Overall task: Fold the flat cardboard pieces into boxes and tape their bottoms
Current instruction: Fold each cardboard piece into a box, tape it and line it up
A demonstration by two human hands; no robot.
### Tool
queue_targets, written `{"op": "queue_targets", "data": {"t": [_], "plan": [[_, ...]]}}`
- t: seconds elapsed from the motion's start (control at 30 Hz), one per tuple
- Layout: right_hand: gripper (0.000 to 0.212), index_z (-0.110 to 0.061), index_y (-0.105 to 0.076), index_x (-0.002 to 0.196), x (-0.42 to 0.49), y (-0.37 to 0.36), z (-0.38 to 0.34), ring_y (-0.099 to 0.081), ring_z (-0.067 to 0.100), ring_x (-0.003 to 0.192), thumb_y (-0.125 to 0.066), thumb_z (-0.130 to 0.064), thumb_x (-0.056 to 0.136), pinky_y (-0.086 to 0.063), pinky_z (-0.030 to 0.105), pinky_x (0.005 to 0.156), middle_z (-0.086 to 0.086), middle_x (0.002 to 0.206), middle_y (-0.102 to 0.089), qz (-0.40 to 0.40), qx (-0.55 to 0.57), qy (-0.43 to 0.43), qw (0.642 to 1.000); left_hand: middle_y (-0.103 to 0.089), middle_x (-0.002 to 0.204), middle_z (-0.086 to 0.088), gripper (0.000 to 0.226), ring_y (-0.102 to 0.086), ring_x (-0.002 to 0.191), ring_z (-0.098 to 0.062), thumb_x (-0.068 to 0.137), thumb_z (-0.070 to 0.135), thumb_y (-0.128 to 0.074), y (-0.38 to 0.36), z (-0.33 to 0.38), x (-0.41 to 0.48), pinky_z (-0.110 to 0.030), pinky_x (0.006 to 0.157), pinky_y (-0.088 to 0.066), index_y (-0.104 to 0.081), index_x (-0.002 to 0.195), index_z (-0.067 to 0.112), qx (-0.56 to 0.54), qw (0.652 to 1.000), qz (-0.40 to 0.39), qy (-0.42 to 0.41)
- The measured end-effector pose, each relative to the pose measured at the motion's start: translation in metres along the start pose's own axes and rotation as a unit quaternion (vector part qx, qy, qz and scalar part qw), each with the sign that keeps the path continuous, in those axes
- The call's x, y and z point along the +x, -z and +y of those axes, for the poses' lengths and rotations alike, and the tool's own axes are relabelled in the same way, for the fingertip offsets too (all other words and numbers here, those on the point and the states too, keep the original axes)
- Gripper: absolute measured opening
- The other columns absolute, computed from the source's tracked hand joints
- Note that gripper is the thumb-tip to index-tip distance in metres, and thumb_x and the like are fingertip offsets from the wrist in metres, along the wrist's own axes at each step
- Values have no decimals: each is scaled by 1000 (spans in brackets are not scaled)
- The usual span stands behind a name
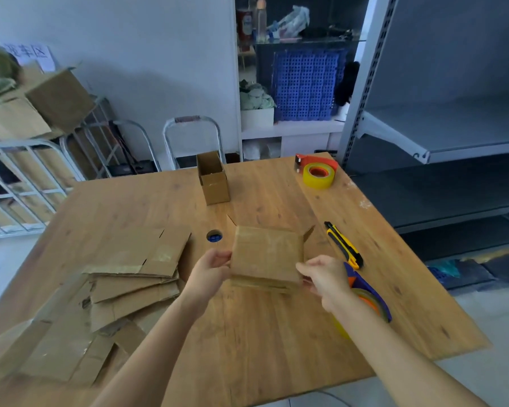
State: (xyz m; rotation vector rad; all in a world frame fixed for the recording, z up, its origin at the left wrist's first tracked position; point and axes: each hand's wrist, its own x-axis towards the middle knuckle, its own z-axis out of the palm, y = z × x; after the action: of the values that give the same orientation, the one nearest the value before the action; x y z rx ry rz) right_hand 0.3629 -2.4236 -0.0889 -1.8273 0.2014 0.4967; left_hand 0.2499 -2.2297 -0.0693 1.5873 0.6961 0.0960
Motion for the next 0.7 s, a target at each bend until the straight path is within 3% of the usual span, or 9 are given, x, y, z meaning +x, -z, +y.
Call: {"op": "queue_targets", "data": {"t": [0.1, 0.2, 0.27, 0.33, 0.43, 0.6, 0.7], "plan": [[23, -6, -63, 84, -8, -1, 15, -67, 28, 85, -75, 10, 71, -58, 47, 81, 14, 86, -67, -12, -28, -14, 999, -64, 117, -4, 38, -61, 108, -20, 90, 37, -64, 0, -9, -2, -34, 88, -52, -57, 117, 12, -91, 995, -13, 43], [25, -7, -67, 82, -16, -7, 32, -66, 27, 87, -67, 15, 71, -57, 48, 84, 13, 87, -67, -23, -32, -28, 999, -62, 119, -2, 64, -60, 110, -21, 84, 65, -54, 0, -27, -2, -36, 90, -52, -53, 122, 13, -102, 992, 4, 68], [26, -7, -69, 75, -19, -11, 43, -65, 29, 90, -58, 15, 73, -56, 48, 88, 14, 85, -68, -46, -28, -30, 998, -61, 117, -1, 68, -58, 110, -19, 77, 73, -56, 1, -37, -4, -41, 96, -49, -54, 116, 17, -78, 994, 33, 69], [26, -3, -69, 72, -22, -12, 47, -64, 27, 93, -52, 15, 78, -55, 42, 91, 15, 86, -68, -74, -27, -28, 996, -61, 110, 0, 55, -59, 102, -16, 81, 64, -61, 3, -42, -4, -35, 88, -50, -55, 109, 17, -18, 996, 70, 56], [24, 6, -65, 76, -23, -9, 48, -63, 27, 96, -46, 18, 84, -56, 33, 86, 21, 93, -64, -119, -1, -47, 992, -62, 110, 3, 33, -58, 101, -11, 84, 29, -71, 5, -45, -2, -23, 76, -45, -56, 111, 17, 59, 996, 66, 20], [20, 6, -66, 80, -27, -4, 46, -70, 30, 90, -49, 15, 85, -59, 37, 83, 23, 91, -68, -201, -8, -38, 979, -61, 112, 10, 33, -55, 116, -12, 84, 2, -65, 16, -50, 5, -26, 90, -46, -57, 107, 23, 150, 987, 45, -46], [30, -19, -76, 79, -37, -3, 47, -65, 9, 96, -56, 4, 84, -52, 28, 93, -2, 98, -72, -244, -161, 40, 955, -58, 120, 10, 35, -51, 122, -12, 88, 2, -60, 19, -49, 6, -25, 97, -42, -55, 115, 23, 188, 978, 37, -83]]}}
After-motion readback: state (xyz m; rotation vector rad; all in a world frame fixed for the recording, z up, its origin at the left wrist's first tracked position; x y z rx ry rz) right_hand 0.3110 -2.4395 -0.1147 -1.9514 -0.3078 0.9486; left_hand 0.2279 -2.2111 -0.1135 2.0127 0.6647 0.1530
